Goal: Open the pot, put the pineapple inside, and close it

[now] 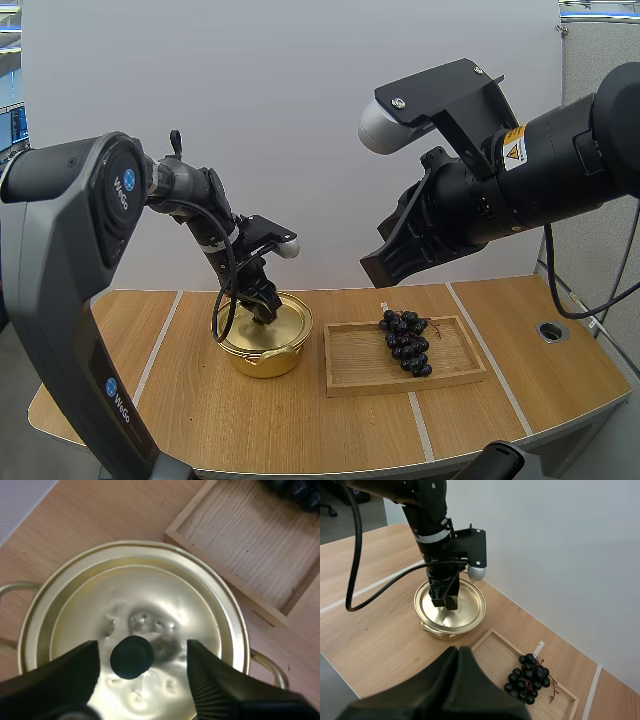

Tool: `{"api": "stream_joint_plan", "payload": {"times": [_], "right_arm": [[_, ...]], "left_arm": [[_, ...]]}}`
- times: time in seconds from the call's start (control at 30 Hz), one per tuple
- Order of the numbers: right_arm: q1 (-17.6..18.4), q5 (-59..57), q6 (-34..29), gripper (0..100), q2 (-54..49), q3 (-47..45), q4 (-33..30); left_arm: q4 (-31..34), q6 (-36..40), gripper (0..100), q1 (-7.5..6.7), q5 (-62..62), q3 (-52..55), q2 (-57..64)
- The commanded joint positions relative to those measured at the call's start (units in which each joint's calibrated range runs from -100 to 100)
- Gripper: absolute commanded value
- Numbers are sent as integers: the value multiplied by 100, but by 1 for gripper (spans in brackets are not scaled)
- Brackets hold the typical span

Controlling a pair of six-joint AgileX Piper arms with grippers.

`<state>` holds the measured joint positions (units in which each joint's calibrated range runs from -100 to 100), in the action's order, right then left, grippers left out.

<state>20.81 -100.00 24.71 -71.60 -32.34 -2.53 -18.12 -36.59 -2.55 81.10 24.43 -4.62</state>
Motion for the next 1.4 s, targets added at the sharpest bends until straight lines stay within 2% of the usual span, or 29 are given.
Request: {"api": "stream_joint_plan", "payload": {"times": [0.0,0.27,0.63,0.87,1.07,1.1,1.13,1.2,1.23,1.3,1.33,1.37], "right_arm": [[-2,0,2,0,-67,-3,-42],[-2,0,2,0,-67,-3,-42],[-2,0,2,0,-67,-3,-42],[-2,0,2,0,-67,-3,-42],[-2,0,2,0,-67,-3,-29],[-2,0,2,0,-67,-3,-29],[-2,0,2,0,-67,-3,-29],[-2,0,2,0,-67,-3,2],[-2,0,2,0,-67,-3,2],[-2,0,-13,0,-67,-3,3],[-2,0,-13,0,-67,-3,3],[-2,0,-13,0,-67,-3,3]], "left_arm": [[-297,-99,100,-4,375,-53,744],[-380,33,100,-4,1248,-615,2041],[-380,136,100,-4,1368,-1020,4340],[-343,424,100,-4,1711,-1020,5505],[-222,969,100,-4,1890,-1020,6112],[-222,1063,95,-4,1890,-1020,6187],[-222,1153,84,-4,1890,-1020,6257],[-222,1262,54,-4,1890,-1020,6350],[-222,1262,42,-4,1890,-1008,6388],[-222,1262,9,-4,1890,-990,6466],[-222,1277,0,-4,1890,-927,6535],[-222,1308,0,-4,1890,-869,6576]]}}
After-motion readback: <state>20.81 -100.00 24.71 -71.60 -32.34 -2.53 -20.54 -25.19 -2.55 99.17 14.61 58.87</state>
